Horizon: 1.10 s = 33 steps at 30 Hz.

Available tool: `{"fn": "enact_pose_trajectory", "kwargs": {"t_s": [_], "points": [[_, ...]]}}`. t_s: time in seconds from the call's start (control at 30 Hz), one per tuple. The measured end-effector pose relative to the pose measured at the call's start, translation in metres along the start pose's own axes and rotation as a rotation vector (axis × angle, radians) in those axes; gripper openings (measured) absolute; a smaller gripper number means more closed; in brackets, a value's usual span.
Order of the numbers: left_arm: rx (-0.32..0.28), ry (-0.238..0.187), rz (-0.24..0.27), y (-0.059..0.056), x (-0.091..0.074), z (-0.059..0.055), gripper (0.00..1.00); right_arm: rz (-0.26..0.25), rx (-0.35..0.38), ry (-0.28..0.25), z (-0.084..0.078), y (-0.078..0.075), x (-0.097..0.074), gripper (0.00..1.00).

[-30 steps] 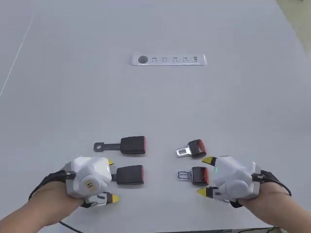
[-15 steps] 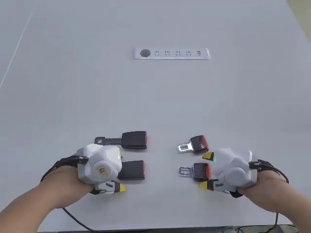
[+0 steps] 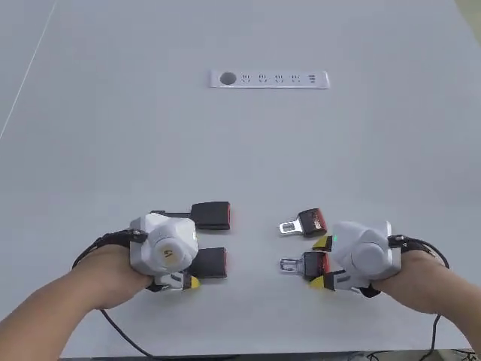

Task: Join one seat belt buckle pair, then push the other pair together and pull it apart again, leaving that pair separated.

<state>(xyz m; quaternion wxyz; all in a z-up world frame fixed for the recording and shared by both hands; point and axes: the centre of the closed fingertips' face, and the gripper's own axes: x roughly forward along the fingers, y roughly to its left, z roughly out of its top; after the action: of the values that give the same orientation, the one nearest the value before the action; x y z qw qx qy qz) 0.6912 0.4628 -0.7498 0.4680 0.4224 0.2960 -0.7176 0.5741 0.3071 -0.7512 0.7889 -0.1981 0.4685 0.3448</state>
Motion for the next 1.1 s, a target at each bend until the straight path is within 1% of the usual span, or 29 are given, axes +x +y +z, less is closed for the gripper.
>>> {"fn": "enact_pose_trajectory", "kwargs": {"t_s": [0.1, 0.27, 0.3, 0.43, 0.6, 0.67, 0.83, 0.97, 1.0, 1.03, 1.1], "points": [[0.019, 0.006, -0.008, -0.001, 0.001, 0.000, 0.41, 0.004, -0.026, 0.010, 0.001, 0.001, 0.001, 0.36], [0.067, 0.007, -0.035, -0.008, 0.002, 0.003, 0.34, 0.009, -0.067, 0.026, 0.001, 0.003, 0.001, 0.35], [0.069, 0.010, -0.030, -0.007, 0.002, 0.002, 0.34, 0.007, -0.070, 0.028, 0.001, 0.002, 0.001, 0.35], [0.077, 0.018, -0.032, -0.006, 0.002, 0.002, 0.34, 0.007, -0.061, 0.030, 0.002, 0.002, 0.000, 0.35], [0.140, 0.028, -0.051, -0.008, 0.002, 0.003, 0.33, 0.008, -0.050, 0.028, 0.001, 0.002, 0.001, 0.35], [0.167, 0.042, -0.062, -0.009, 0.002, 0.003, 0.33, 0.009, -0.054, 0.029, 0.002, 0.002, 0.001, 0.35], [0.188, 0.060, -0.072, -0.010, 0.003, 0.003, 0.33, 0.006, -0.047, 0.032, 0.002, 0.002, 0.001, 0.35], [0.193, 0.063, -0.076, -0.011, 0.003, 0.003, 0.33, -0.002, -0.041, 0.029, 0.003, 0.002, 0.001, 0.35], [0.188, 0.063, -0.076, -0.011, 0.003, 0.003, 0.33, -0.006, -0.033, 0.029, 0.003, 0.001, 0.001, 0.34], [0.189, 0.061, -0.076, -0.011, 0.003, 0.003, 0.33, -0.014, -0.008, 0.032, 0.002, 0.001, 0.002, 0.34], [0.196, 0.062, -0.073, -0.011, 0.003, 0.003, 0.33, -0.018, -0.015, 0.025, 0.005, 0.001, 0.002, 0.34]]}}
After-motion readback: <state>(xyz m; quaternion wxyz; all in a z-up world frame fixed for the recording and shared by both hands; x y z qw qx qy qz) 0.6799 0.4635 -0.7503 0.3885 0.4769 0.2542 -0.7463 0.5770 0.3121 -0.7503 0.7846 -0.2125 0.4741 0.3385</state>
